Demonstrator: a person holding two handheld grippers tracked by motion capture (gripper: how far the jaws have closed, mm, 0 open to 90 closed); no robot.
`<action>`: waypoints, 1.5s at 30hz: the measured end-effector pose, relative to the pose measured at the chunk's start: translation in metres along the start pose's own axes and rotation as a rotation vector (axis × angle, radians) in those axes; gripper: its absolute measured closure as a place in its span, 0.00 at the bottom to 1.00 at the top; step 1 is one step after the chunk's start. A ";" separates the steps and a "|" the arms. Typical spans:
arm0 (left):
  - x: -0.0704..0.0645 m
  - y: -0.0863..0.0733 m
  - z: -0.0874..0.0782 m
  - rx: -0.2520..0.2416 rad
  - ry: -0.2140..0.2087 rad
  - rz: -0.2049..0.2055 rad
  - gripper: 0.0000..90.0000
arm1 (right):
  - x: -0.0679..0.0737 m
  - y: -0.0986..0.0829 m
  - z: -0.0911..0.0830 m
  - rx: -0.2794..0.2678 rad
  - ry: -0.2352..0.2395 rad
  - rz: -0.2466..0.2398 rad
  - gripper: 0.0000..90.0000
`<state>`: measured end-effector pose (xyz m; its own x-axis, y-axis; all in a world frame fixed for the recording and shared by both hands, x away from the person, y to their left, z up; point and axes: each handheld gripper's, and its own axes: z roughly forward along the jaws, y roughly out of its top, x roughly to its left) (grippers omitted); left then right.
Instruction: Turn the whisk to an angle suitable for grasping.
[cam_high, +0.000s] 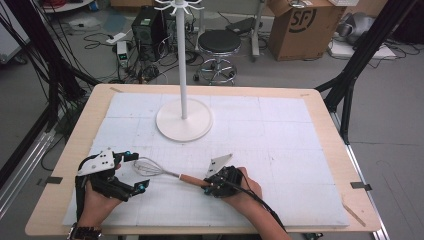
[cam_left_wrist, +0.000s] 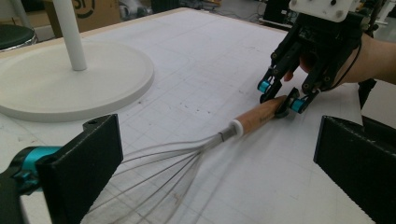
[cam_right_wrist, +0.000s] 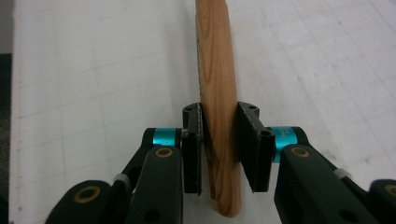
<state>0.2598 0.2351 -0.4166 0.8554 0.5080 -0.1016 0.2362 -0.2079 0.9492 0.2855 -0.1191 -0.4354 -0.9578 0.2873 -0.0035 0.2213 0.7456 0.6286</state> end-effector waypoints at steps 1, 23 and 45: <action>0.000 0.000 0.000 -0.002 -0.001 -0.003 0.02 | 0.000 0.000 0.000 0.000 0.000 0.000 0.81; 0.002 -0.001 -0.008 -0.015 0.009 -0.003 0.02 | -0.010 0.049 0.036 0.040 0.066 -0.091 0.67; -0.002 0.002 -0.006 -0.009 0.000 0.005 0.02 | -0.022 -0.018 -0.074 -0.273 -0.075 0.119 0.33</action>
<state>0.2558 0.2383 -0.4130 0.8564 0.5071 -0.0966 0.2278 -0.2033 0.9523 0.2892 -0.1832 -0.3892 -0.9097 0.4141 0.0322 0.2644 0.5176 0.8138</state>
